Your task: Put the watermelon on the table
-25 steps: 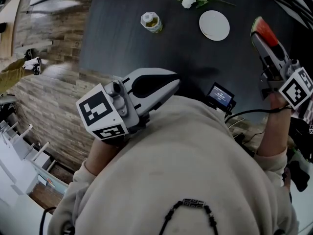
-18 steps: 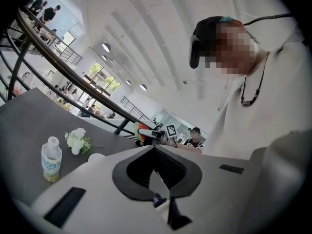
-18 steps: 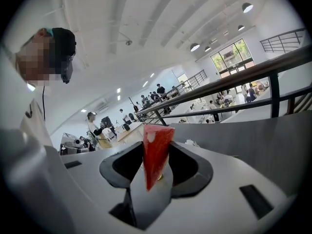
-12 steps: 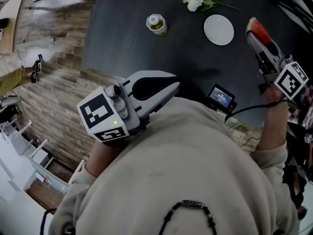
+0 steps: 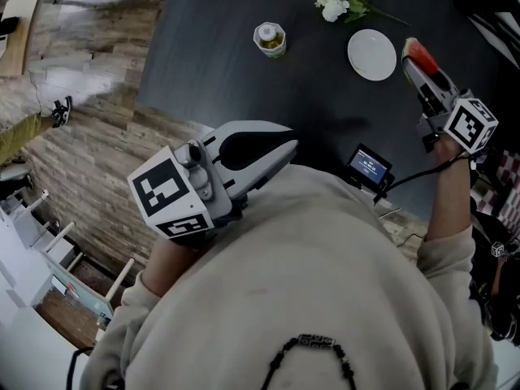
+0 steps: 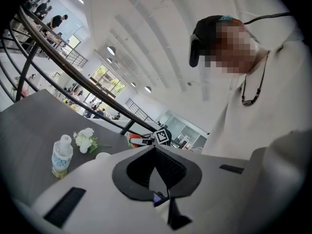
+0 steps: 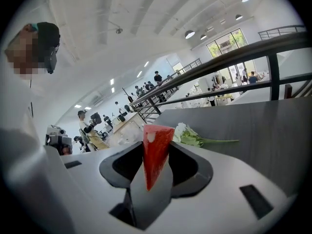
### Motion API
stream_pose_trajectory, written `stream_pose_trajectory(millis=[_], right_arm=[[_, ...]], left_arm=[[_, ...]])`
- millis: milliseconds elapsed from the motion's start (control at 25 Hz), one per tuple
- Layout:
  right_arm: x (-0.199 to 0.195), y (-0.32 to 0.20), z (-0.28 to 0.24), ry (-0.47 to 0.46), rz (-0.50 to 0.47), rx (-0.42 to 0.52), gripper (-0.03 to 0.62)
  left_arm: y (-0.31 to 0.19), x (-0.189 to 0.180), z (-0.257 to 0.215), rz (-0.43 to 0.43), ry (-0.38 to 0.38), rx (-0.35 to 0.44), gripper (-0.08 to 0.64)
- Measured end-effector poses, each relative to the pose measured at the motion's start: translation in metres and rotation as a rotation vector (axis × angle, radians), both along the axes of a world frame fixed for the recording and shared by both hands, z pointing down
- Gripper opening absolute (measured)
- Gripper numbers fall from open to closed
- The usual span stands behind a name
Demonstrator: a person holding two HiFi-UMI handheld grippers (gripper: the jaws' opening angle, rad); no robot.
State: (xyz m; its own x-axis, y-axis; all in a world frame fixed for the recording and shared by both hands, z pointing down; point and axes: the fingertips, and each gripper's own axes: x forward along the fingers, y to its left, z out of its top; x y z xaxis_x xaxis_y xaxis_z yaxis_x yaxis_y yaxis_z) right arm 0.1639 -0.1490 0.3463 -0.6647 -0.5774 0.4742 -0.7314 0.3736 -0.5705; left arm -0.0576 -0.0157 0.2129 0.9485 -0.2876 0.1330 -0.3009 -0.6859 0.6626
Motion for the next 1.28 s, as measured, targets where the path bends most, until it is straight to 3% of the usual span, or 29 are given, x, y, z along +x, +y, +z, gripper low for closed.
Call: stream_pose_trajectory(millis=[800,1280], right_arm=[[0.010,-0.011,0.107,0.087,0.010,-0.183,0.181],[0.012,-0.023,0.162,0.236,-0.020,-0.250,0.181]], left_arm=[[0.000,-0.008,0.012,-0.036,0.002,-0.035,0.006],[-0.007,-0.018,0.021,-0.069,0.004,-0.062,0.006]])
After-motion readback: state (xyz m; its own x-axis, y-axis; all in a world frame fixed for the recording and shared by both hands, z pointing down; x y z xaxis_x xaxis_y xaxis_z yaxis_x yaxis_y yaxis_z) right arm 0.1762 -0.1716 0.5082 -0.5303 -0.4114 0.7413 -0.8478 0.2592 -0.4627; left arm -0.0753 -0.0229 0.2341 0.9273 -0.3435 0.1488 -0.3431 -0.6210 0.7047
